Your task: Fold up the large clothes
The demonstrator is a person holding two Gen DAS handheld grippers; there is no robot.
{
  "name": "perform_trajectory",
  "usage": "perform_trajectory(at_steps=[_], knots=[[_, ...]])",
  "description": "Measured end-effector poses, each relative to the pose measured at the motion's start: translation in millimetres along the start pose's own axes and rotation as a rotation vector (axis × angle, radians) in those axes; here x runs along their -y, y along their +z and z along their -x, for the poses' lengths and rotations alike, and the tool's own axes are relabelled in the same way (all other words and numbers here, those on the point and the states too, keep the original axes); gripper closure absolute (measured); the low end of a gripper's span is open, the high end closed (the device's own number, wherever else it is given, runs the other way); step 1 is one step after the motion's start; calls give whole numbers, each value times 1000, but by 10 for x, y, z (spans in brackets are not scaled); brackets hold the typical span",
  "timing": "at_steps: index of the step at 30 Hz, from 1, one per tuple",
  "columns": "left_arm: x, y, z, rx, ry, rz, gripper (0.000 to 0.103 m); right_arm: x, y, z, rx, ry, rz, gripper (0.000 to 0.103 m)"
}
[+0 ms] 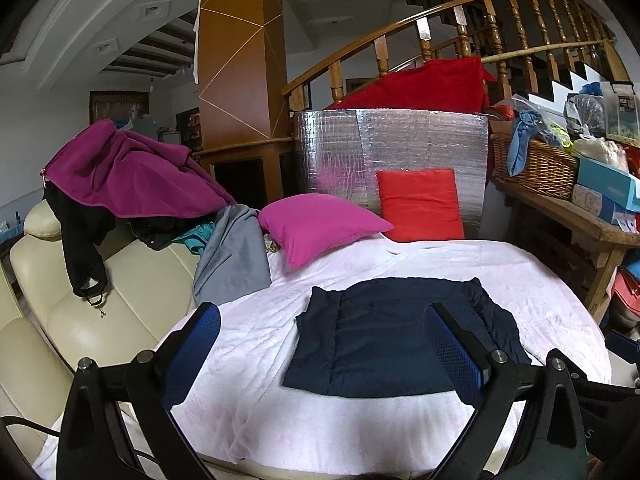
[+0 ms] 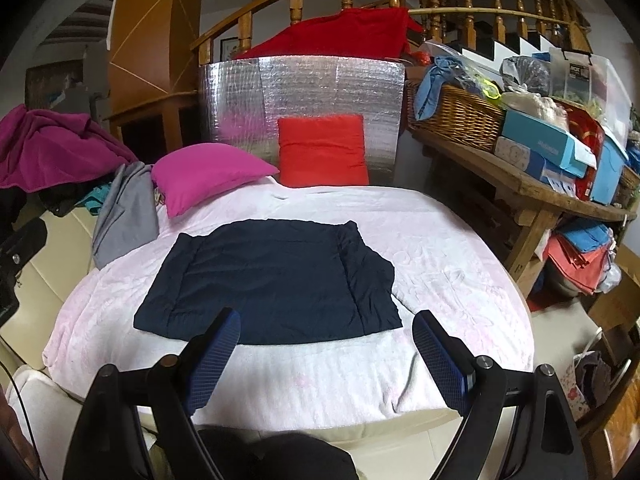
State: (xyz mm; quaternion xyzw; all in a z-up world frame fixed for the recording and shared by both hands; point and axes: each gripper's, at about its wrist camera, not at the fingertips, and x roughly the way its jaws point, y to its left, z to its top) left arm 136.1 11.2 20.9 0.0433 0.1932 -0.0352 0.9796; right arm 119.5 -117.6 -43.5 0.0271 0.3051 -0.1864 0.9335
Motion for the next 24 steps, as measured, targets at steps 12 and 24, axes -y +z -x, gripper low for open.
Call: perform_trajectory(at_steps=[12, 24], knots=[[-15, 88, -298, -17, 69, 17, 2, -101, 205, -416, -6, 51, 12, 13], [38, 24, -763, -77, 21, 29, 2, -42, 277, -711, -4, 68, -10, 13]])
